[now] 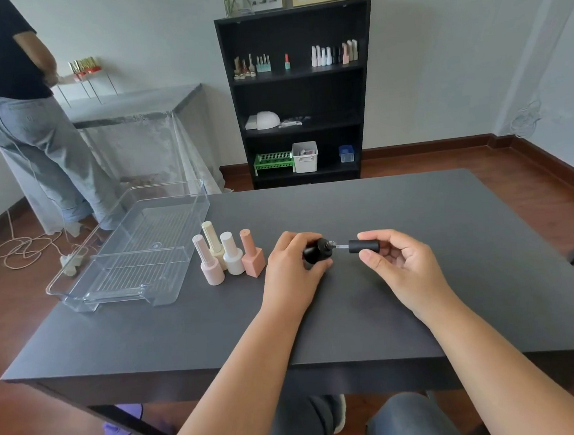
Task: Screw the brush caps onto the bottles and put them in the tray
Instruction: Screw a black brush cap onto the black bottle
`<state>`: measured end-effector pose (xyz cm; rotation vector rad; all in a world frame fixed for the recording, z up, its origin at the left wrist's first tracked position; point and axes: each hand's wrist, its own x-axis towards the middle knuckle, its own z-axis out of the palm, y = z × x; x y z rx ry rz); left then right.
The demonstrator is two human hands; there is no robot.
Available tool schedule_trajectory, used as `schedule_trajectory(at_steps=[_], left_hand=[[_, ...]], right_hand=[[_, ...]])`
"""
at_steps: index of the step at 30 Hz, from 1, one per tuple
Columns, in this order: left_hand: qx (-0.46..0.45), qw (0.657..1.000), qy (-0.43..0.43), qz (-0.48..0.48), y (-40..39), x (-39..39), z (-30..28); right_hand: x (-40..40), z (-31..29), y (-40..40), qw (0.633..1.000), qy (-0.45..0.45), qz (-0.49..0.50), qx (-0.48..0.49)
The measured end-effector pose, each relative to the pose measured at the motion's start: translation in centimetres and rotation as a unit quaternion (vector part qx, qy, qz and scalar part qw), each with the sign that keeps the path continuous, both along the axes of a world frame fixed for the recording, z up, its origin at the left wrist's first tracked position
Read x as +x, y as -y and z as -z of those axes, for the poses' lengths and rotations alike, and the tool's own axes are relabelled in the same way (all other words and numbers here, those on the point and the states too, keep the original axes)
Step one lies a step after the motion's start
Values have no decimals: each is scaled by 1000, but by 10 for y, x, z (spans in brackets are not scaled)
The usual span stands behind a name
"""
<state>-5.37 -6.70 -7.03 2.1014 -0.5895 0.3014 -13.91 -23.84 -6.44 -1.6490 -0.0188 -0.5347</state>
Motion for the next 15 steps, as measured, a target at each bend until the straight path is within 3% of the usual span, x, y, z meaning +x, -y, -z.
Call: schedule_trajectory(at_steps=[15], left_hand=[[0, 999, 29, 17, 0, -3, -3]], right_hand=[[-1, 2, 5, 995, 11, 37, -89]])
